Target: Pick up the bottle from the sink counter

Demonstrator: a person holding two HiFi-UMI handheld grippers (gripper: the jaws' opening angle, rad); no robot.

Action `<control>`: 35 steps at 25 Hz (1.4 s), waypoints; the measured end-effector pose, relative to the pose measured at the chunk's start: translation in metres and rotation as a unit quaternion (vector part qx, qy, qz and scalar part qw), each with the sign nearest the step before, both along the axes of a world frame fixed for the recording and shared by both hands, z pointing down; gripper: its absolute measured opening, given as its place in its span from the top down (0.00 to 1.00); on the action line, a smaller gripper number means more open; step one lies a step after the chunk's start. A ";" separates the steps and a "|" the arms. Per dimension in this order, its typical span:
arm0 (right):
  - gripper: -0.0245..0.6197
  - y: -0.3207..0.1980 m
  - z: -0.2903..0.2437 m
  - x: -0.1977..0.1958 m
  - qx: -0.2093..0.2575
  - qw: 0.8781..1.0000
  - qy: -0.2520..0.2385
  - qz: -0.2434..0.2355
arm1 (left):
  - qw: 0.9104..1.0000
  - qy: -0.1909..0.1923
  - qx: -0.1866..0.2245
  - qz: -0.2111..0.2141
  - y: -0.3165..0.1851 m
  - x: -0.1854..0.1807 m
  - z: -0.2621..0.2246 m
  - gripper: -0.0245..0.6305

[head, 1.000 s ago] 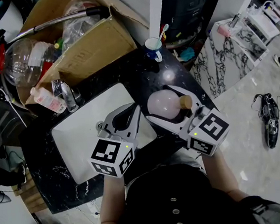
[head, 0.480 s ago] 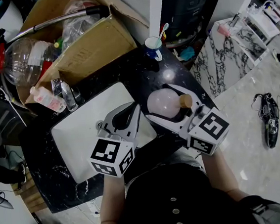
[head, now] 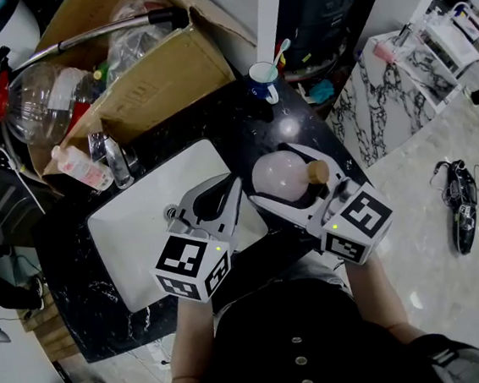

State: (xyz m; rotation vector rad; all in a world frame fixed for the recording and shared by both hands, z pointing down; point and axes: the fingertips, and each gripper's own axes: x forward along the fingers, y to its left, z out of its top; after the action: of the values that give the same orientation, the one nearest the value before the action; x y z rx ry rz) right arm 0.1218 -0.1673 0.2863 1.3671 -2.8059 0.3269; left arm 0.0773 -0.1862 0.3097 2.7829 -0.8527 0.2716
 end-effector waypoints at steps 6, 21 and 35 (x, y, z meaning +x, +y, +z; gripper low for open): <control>0.34 -0.001 0.000 -0.001 -0.001 1.000 0.001 -0.002 | 1.000 0.000 0.000 -0.003 -0.001 -0.001 -0.001 0.94; 0.34 -0.004 0.008 0.005 -0.006 1.000 0.006 0.000 | 1.000 -0.009 -0.006 0.004 0.001 0.001 0.005 0.94; 0.34 -0.007 0.015 0.011 -0.012 1.000 0.004 0.004 | 1.000 -0.024 -0.013 0.007 0.001 0.005 0.014 0.94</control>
State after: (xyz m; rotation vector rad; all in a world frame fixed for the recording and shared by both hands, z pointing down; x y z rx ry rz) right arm 0.1331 -0.1747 0.3008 1.3733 -2.7807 0.3518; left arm 0.0819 -0.1848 0.3233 2.7698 -0.8336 0.3519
